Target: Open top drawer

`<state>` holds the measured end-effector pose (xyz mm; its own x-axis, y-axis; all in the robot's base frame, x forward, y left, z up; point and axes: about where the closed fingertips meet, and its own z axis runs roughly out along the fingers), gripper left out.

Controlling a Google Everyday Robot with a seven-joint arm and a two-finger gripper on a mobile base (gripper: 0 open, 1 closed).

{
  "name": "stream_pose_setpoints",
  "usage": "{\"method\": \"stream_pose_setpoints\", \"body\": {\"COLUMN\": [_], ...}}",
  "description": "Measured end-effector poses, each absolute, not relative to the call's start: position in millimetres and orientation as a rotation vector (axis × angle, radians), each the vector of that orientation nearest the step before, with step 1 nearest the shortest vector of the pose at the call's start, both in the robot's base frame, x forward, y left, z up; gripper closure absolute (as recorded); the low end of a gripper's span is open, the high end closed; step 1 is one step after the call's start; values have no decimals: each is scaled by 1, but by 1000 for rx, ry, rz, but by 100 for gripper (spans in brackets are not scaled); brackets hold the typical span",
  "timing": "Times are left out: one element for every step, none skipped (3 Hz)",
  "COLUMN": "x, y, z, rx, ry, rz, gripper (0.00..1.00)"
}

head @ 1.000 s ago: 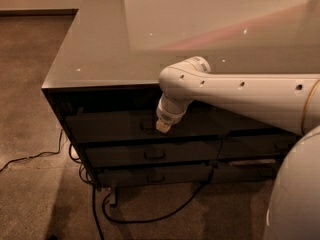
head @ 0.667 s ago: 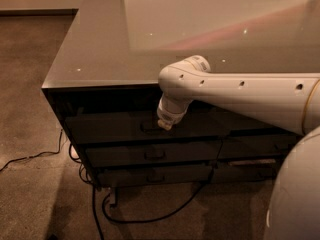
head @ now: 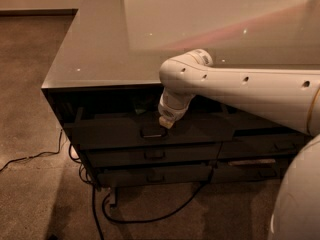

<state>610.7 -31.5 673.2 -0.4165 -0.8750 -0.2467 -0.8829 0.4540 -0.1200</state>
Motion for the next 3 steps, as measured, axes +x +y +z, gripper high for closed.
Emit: {"method": "stream_pose_setpoints", "body": {"x": [611,611,614], "y": [-32,-31,-29], "z": [673,673,673], "rx": [-1511,-1511,-1517], "ry": [2434,2434,2422], "rz": [41,41,50], "gripper": [100,81,58]}}
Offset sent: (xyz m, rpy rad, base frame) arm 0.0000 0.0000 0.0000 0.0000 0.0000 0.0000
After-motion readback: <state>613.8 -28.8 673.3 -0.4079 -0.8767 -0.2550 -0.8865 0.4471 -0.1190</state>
